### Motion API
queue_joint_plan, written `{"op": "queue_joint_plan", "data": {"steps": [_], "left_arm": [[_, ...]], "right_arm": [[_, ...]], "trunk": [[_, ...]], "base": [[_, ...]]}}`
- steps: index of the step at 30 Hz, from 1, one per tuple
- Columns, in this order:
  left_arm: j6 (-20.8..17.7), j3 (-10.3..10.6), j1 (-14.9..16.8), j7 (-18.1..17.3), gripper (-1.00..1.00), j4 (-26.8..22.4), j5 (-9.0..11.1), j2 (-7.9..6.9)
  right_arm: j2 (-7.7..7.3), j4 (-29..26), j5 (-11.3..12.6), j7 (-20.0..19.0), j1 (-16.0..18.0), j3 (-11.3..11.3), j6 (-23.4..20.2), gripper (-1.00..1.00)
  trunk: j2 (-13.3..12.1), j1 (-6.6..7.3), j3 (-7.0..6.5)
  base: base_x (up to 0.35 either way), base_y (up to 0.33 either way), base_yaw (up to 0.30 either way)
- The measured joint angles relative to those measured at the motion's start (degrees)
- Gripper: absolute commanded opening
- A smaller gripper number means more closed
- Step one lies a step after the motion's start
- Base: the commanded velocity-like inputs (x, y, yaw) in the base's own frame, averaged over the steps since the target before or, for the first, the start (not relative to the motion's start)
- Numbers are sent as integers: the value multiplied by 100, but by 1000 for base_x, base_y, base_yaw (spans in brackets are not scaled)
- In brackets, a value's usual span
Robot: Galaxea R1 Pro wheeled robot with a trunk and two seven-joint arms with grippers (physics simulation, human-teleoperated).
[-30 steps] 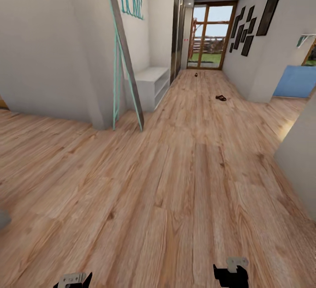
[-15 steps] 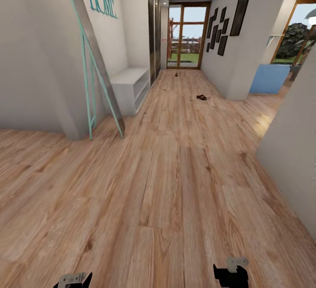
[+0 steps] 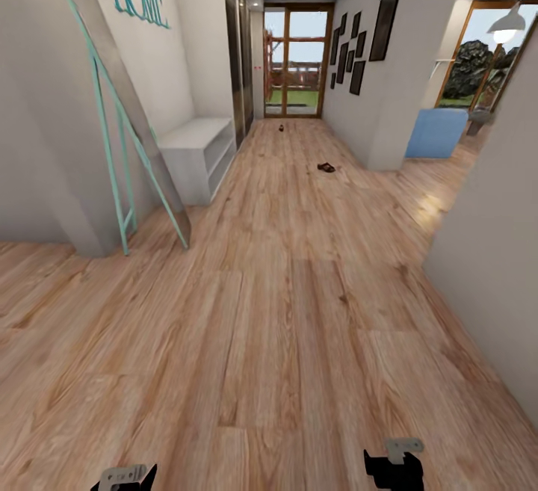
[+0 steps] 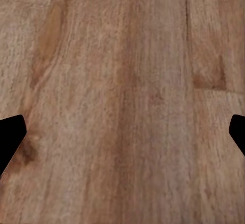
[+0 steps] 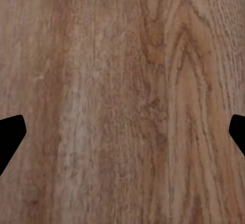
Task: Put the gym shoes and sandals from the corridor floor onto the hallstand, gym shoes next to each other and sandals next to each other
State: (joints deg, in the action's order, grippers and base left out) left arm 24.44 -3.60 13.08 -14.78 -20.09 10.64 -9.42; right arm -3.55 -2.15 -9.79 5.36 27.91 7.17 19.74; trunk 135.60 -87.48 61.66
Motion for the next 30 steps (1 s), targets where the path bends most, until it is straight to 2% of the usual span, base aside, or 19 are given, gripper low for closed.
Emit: {"op": "queue_joint_plan", "data": {"steps": [30], "left_arm": [[0, 0, -1, 0, 100, 0, -4, 0]], "right_arm": [[-20, 14, -12, 0, 0, -7, 2, 100]], "trunk": [[0, 0, 0]], "base": [[339, 0, -1]]}}
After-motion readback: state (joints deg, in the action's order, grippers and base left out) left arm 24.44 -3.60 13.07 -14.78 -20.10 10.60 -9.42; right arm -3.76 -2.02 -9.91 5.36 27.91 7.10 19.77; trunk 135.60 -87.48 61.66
